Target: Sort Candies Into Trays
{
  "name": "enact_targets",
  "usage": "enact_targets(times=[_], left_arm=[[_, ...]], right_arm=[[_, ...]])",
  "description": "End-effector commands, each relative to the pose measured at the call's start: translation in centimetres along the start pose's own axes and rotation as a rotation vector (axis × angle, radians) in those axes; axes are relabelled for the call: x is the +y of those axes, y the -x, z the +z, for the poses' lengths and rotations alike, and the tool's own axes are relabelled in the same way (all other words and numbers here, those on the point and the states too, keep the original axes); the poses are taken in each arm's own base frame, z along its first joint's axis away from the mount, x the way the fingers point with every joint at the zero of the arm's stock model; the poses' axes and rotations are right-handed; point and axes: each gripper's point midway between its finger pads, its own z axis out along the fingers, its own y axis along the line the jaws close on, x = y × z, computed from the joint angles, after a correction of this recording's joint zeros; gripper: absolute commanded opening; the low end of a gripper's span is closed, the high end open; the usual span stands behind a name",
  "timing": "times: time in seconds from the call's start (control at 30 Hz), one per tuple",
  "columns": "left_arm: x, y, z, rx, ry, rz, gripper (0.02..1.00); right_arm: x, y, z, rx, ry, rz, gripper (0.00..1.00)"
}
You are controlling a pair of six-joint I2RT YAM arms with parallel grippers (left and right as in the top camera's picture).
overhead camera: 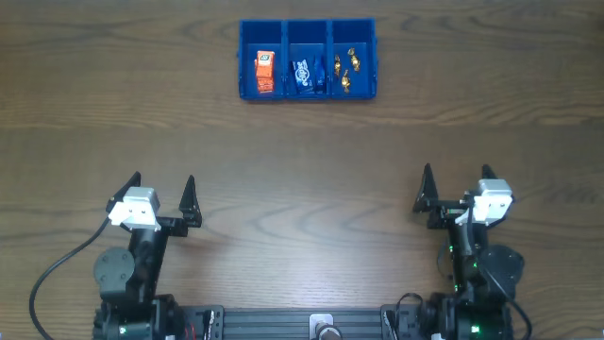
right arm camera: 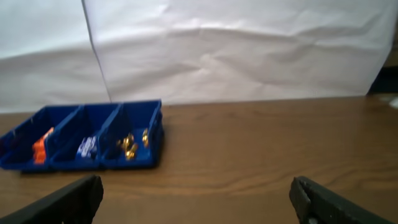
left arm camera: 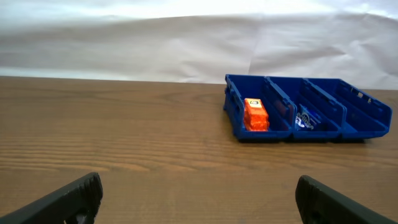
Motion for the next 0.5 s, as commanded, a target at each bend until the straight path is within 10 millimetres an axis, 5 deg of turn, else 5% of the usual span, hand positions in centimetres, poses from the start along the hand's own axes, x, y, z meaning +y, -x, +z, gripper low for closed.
enact_targets(times=[0.03,0.23,0.5], left_arm=[[-0.3,-1.6,0.1,0.047,-0.022,-0.009,0.998],[-0.3,-1.6,0.1,0.047,-0.022,-0.009,0.998],[-0.3,-1.6,0.1,0.047,-0.022,-0.009,0.996]], right_arm=[[-0.4,-1.5,0.0,-0.022,-0.021,-0.013,0.998],[-0.3,-4.2,0.4,0.022,-0.026,-0.016,0.998],[-0.8,-4.2,0.4,0.019,-0.052,-0.015,0.998]])
